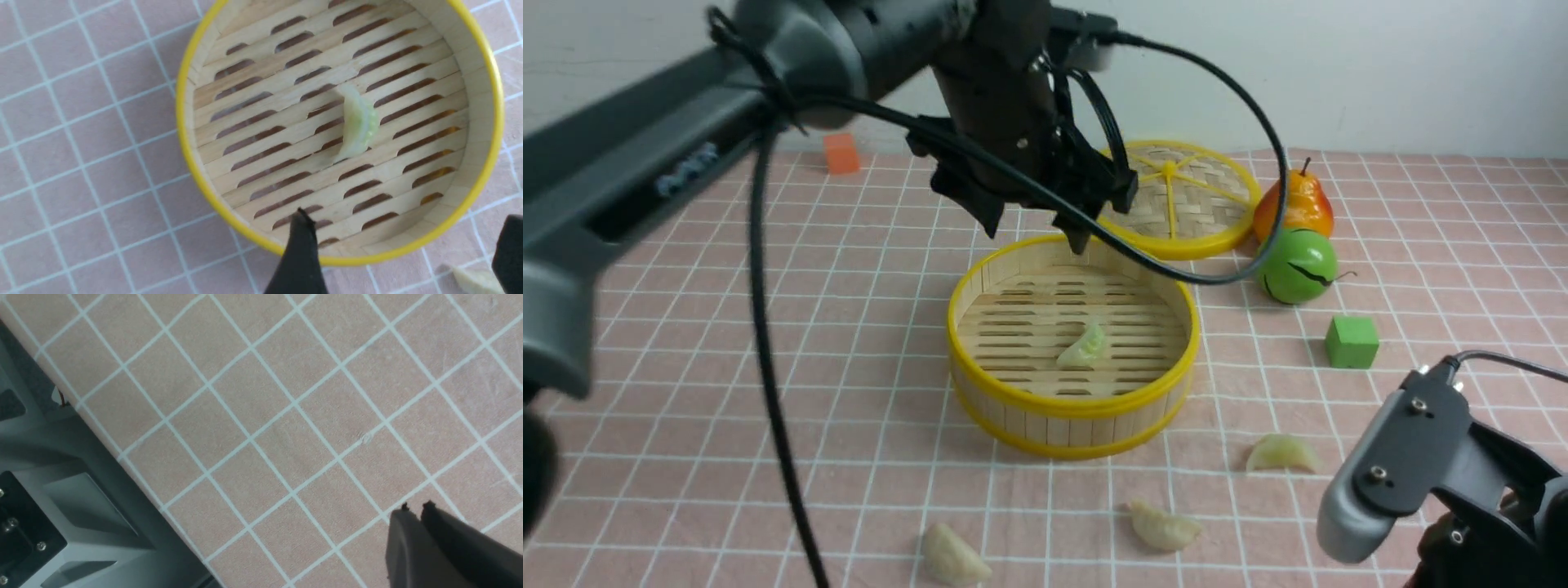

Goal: Put the dumplings into the steamer on the table with the pink tablecloth.
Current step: 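Reach for and grasp a dumpling on the table with the left gripper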

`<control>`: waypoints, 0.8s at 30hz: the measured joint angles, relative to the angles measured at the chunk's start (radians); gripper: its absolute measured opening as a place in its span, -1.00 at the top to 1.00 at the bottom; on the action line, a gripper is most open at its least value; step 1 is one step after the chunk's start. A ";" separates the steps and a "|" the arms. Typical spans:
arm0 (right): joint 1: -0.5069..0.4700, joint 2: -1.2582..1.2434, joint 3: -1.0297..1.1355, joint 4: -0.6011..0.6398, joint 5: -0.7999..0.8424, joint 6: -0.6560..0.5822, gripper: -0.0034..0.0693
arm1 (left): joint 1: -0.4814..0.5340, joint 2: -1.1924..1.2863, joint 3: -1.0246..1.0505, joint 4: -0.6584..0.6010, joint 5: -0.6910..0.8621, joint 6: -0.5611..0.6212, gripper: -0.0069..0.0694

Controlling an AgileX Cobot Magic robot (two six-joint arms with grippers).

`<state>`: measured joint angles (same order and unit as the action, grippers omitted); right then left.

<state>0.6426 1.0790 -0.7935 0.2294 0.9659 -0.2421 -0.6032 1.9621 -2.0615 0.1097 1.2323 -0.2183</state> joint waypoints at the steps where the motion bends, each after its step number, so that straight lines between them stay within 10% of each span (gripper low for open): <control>1: 0.000 0.000 0.000 -0.001 -0.008 0.000 0.77 | 0.000 -0.057 0.072 0.006 0.003 -0.027 -0.64; 13: 0.000 0.000 0.000 0.004 -0.033 0.000 0.75 | 0.000 -0.367 0.810 -0.072 -0.168 -0.208 -0.58; 24: 0.000 0.000 0.000 0.004 -0.033 0.000 0.70 | 0.000 -0.241 0.976 -0.088 -0.457 -0.466 -0.56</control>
<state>0.6426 1.0790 -0.7935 0.2335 0.9328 -0.2421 -0.6032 1.7211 -1.0851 0.0221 0.7753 -0.6843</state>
